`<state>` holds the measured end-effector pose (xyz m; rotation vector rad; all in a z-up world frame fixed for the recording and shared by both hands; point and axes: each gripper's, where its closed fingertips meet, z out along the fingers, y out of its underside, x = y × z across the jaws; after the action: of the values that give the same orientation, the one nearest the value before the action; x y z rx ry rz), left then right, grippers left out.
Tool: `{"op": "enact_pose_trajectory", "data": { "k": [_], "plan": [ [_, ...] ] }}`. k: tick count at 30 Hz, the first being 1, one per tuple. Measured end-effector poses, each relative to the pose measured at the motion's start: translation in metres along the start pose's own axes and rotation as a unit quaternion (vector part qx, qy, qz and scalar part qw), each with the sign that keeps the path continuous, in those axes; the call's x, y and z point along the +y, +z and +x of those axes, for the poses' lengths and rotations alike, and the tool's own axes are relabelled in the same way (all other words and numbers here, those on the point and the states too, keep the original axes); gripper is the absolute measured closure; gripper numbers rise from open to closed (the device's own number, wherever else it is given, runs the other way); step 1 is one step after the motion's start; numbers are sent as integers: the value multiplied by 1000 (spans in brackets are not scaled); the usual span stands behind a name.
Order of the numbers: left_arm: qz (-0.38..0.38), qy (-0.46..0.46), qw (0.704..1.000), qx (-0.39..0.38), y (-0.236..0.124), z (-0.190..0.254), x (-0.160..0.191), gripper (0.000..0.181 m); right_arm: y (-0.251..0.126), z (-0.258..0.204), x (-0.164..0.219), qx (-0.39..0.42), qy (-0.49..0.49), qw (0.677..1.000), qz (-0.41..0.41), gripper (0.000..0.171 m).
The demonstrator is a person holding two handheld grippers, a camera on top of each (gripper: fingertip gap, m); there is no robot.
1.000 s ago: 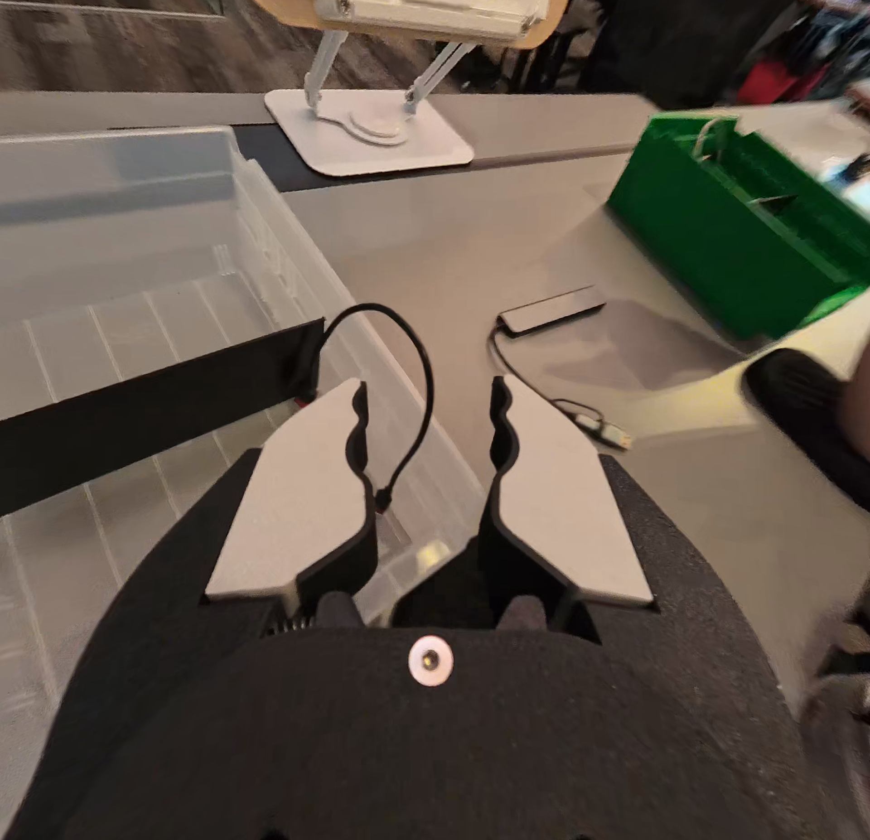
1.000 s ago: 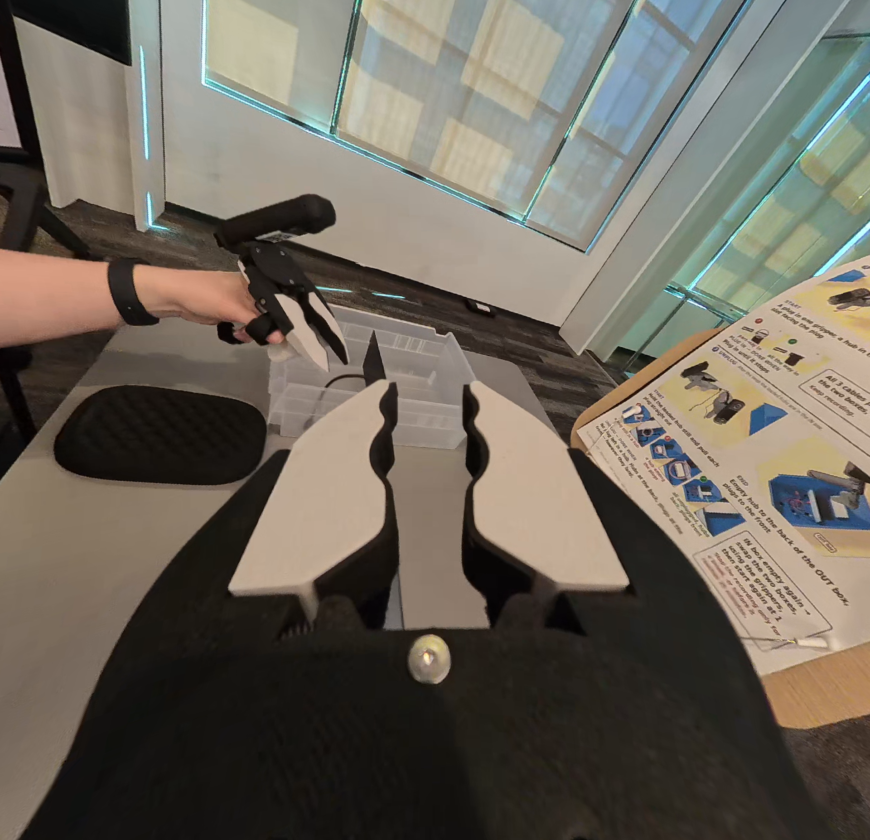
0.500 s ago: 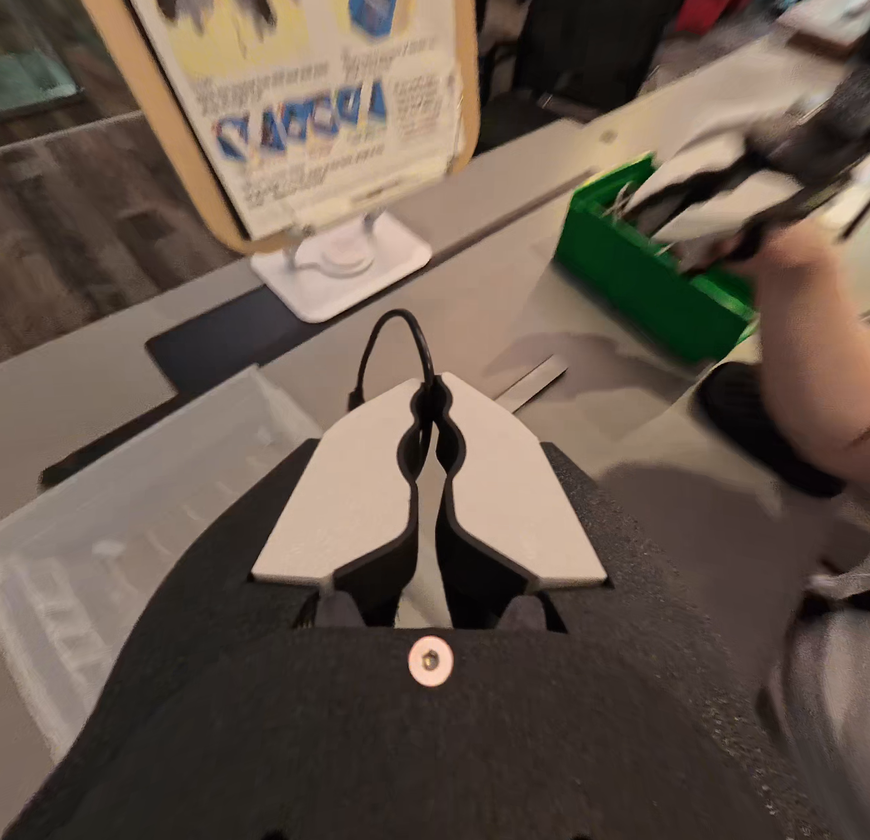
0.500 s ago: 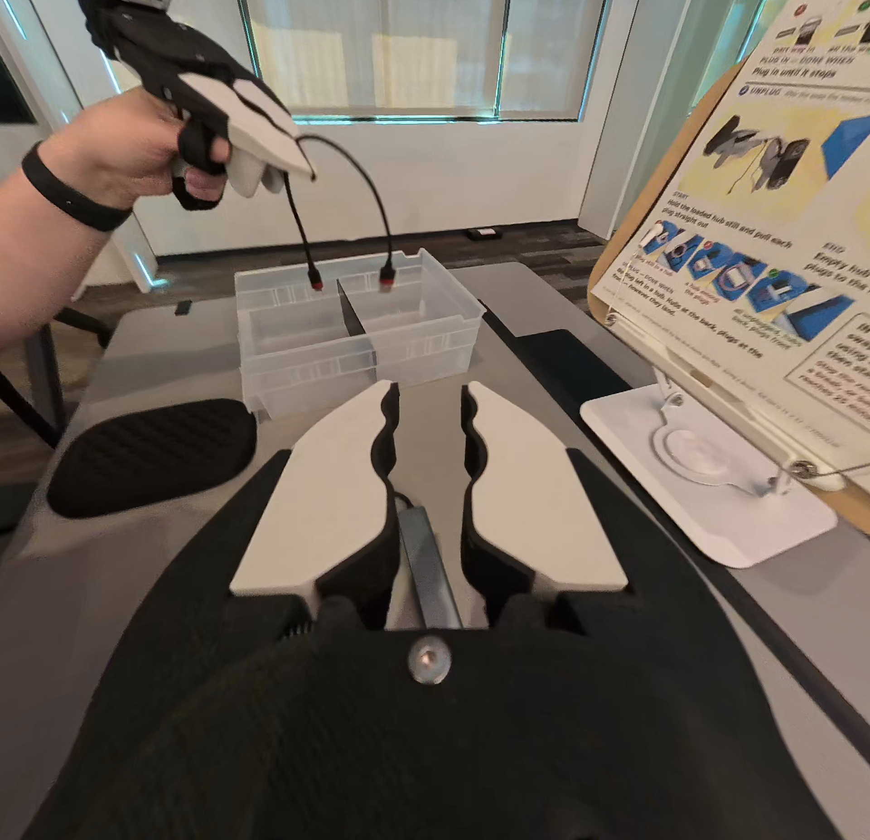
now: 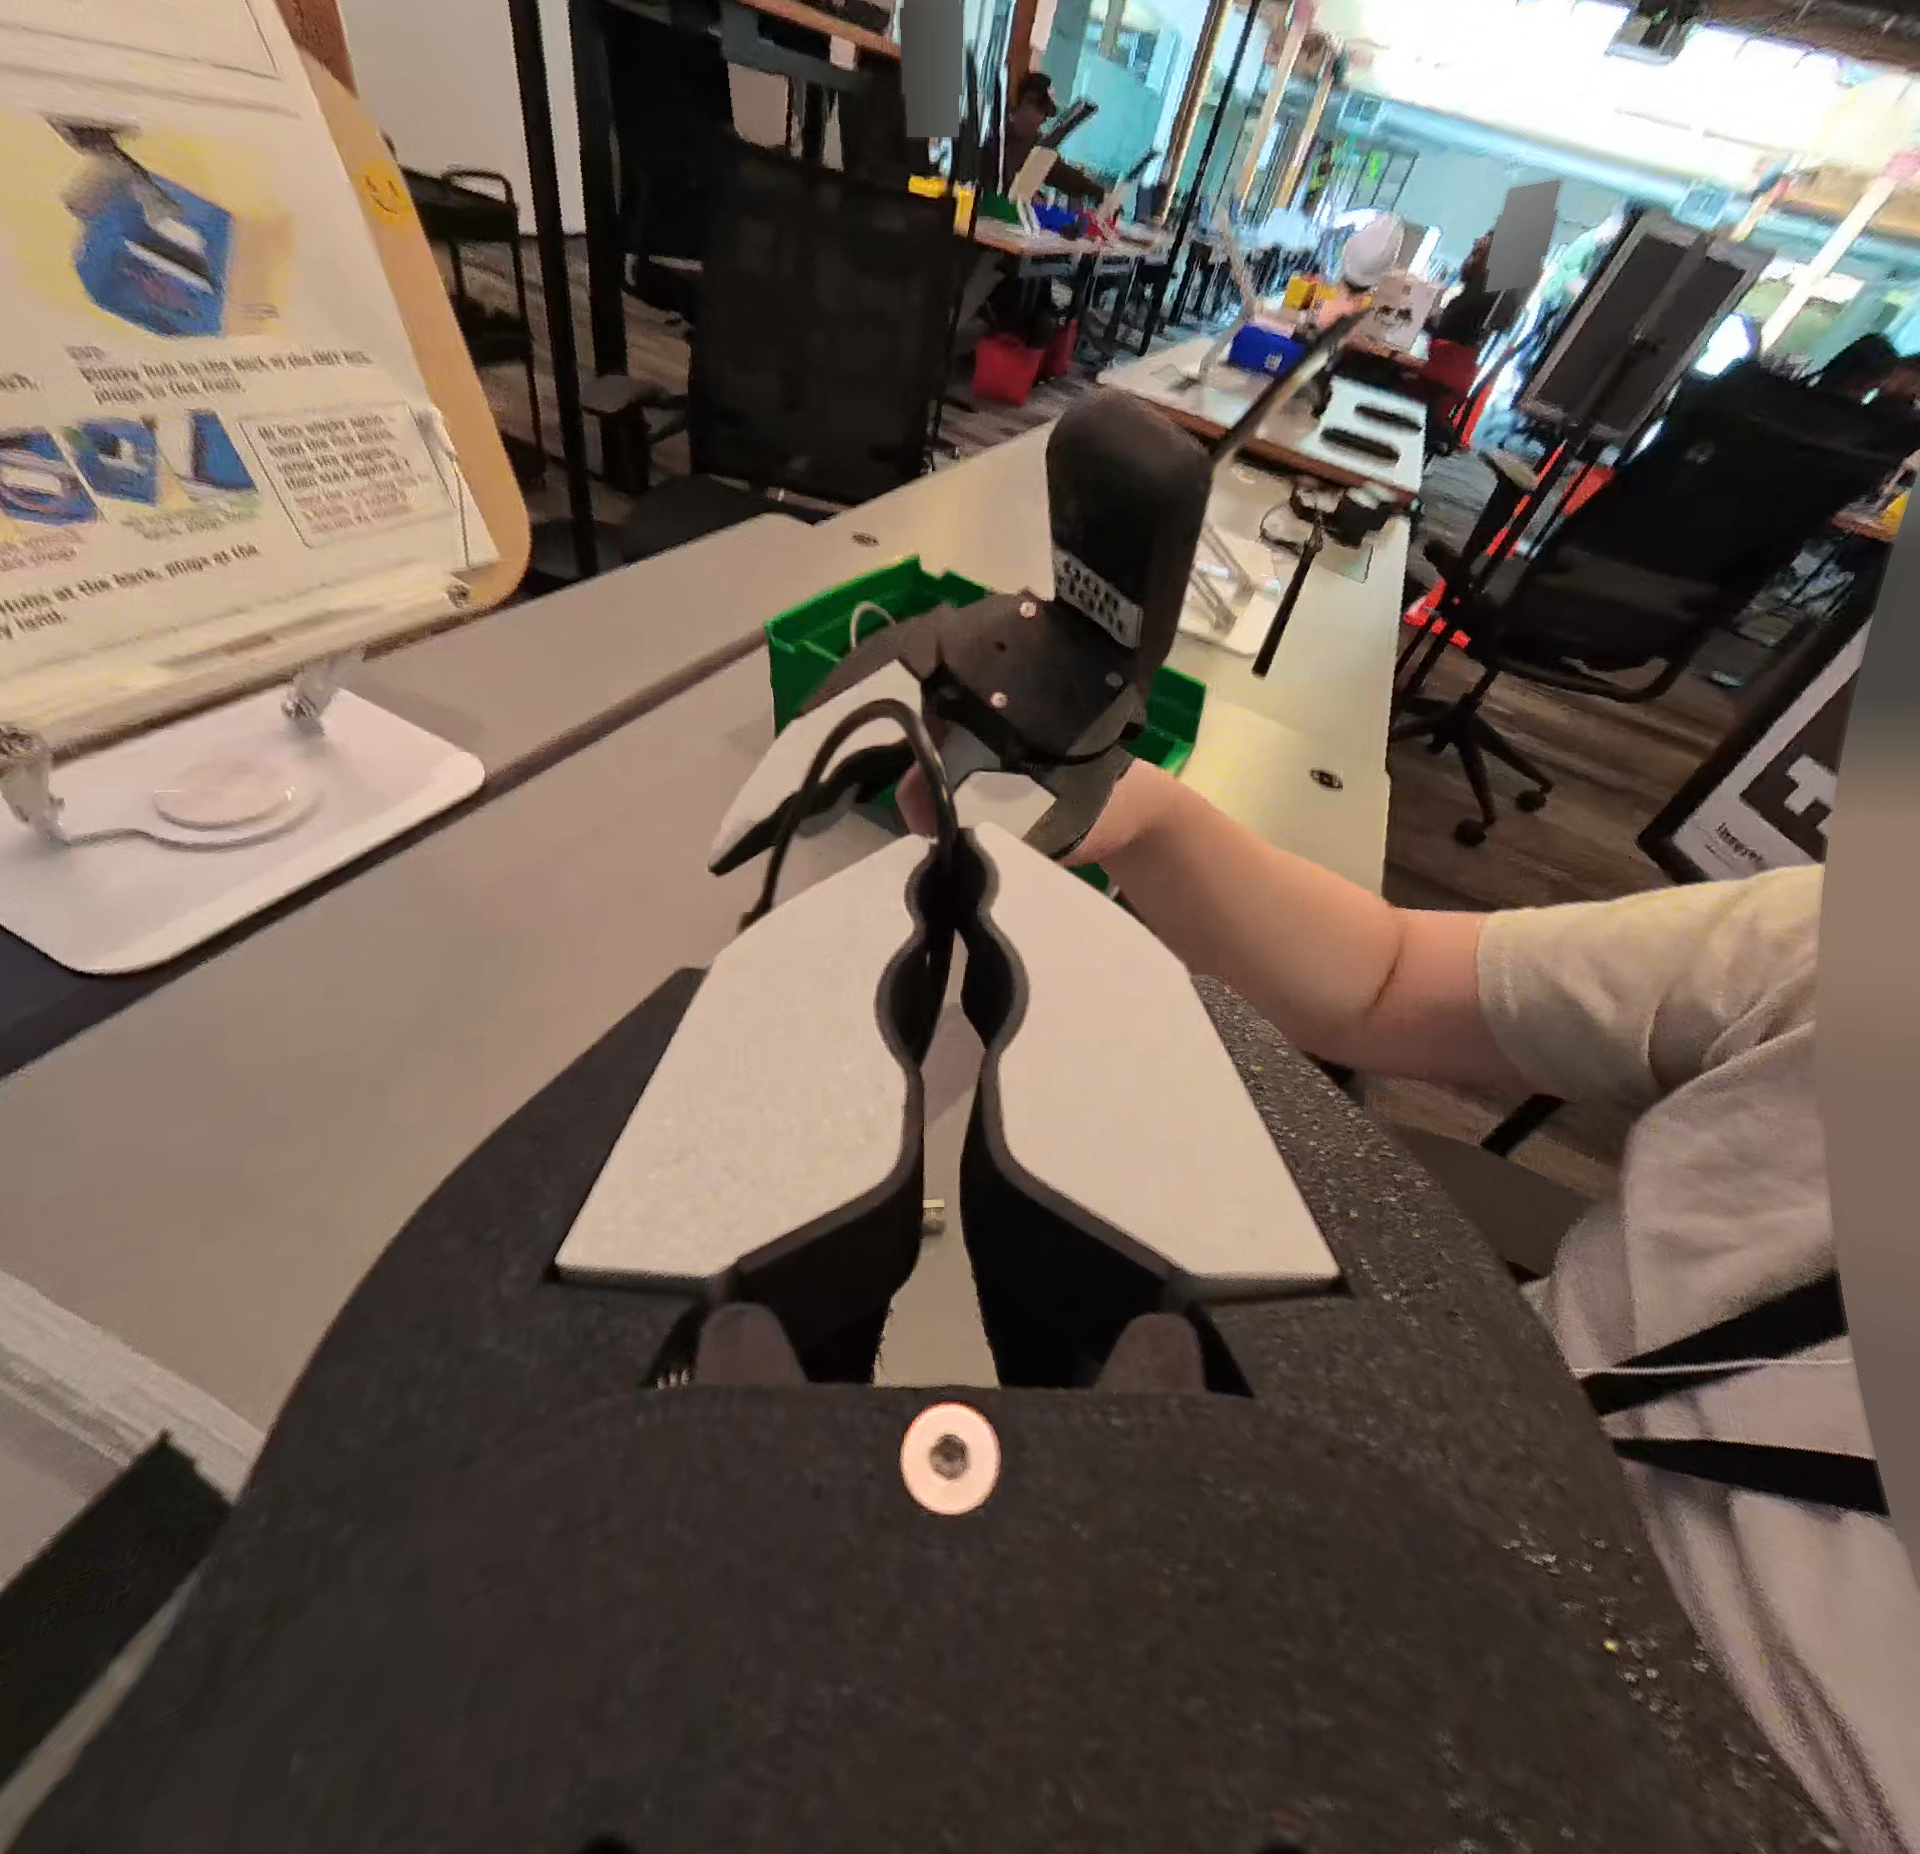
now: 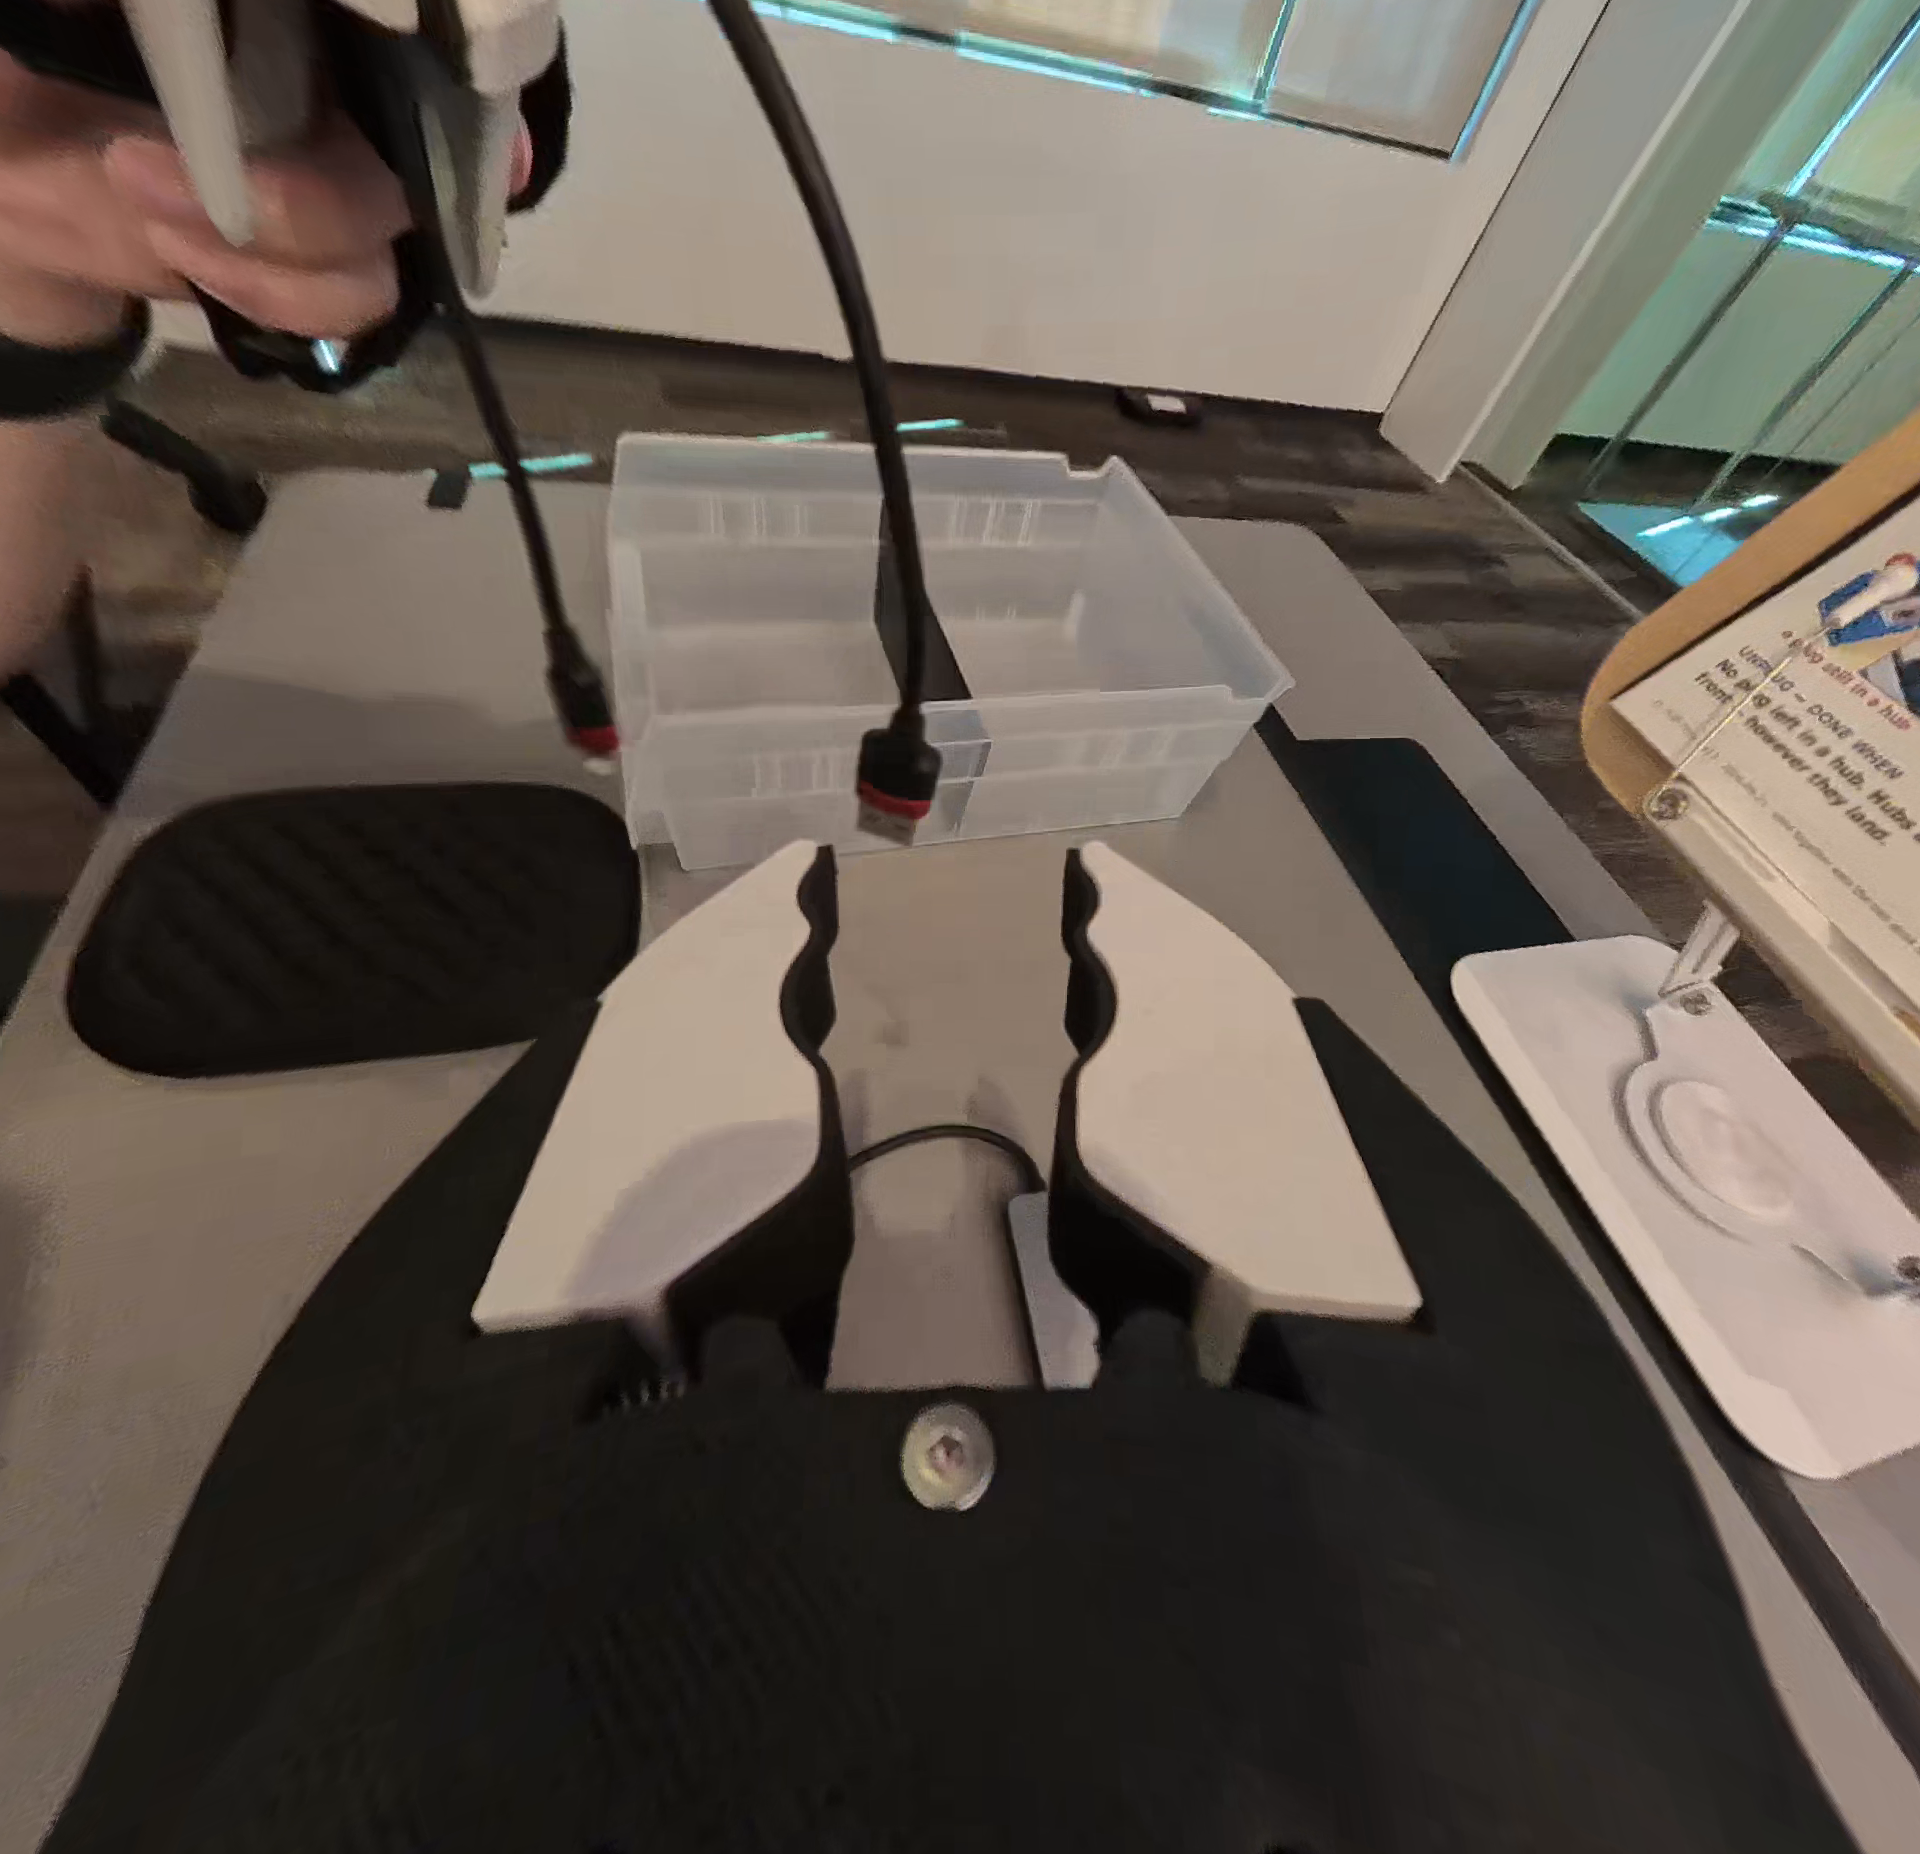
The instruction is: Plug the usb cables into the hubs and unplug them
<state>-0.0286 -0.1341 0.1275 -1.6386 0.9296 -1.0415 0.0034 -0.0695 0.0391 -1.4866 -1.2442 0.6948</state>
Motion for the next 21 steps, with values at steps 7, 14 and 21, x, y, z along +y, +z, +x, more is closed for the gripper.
{"op": "enact_pose_trajectory", "data": {
  "k": [7, 14, 21],
  "plan": [
    [-29, 32, 999, -34, -7, 34, 24, 181, 3, -53, -11, -30, -6, 1000, 4, 134],
    [-3, 68, 997, -19, -8, 78, -1, 130, -19, -48, -44, -22, -68, 997, 41, 167],
    [135, 24, 990, 2, -12, 35, -55, 121, -123, -49, -103, -63, -240, 880, 405, 168]
  ]
}}
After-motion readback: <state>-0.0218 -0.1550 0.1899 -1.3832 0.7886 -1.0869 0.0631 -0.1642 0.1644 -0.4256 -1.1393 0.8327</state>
